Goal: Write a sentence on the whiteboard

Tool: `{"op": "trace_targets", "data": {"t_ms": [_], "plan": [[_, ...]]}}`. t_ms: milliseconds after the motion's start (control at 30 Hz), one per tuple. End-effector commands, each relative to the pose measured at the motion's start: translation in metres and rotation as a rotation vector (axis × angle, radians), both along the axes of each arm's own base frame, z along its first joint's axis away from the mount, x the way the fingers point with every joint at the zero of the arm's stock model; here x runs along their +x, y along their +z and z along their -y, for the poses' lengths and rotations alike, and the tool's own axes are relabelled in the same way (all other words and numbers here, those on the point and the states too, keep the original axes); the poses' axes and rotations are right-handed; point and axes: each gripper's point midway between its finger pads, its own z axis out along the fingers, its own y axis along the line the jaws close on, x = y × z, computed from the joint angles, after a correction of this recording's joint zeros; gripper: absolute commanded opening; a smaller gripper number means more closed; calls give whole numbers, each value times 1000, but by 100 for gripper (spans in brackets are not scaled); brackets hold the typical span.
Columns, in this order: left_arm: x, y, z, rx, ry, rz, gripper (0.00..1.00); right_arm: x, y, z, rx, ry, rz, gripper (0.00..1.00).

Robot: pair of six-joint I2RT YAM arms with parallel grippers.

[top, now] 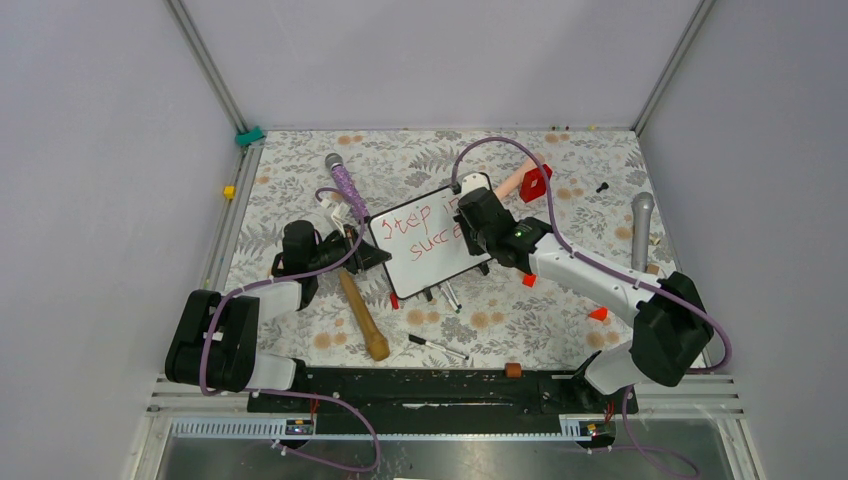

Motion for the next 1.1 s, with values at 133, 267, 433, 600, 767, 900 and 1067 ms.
{"op": "trace_targets", "data": {"t_ms": [133, 267, 433, 600, 767, 900, 1067], "plan": [[17, -16, -15, 76, 102, -14, 0, 0, 17, -6, 71, 23, 31, 0], [17, -16, -15, 77, 103, -15, 0, -2, 25, -1, 63, 19, 43, 0], [17, -16, -15, 76, 103, -13, 0, -5, 35, 9, 52, 13, 67, 0], [17, -16, -15, 76, 103, -13, 0, -2, 41, 16, 37, -12, 88, 0], [17, -16, -15, 76, 103, -14, 0, 7, 42, 19, 19, -53, 100, 0], [17, -16, -15, 77, 103, -13, 0, 15, 45, 22, 5, -85, 109, 0], [17, -16, -15, 77, 103, -15, 0, 20, 45, 20, 1, -93, 109, 0]]}}
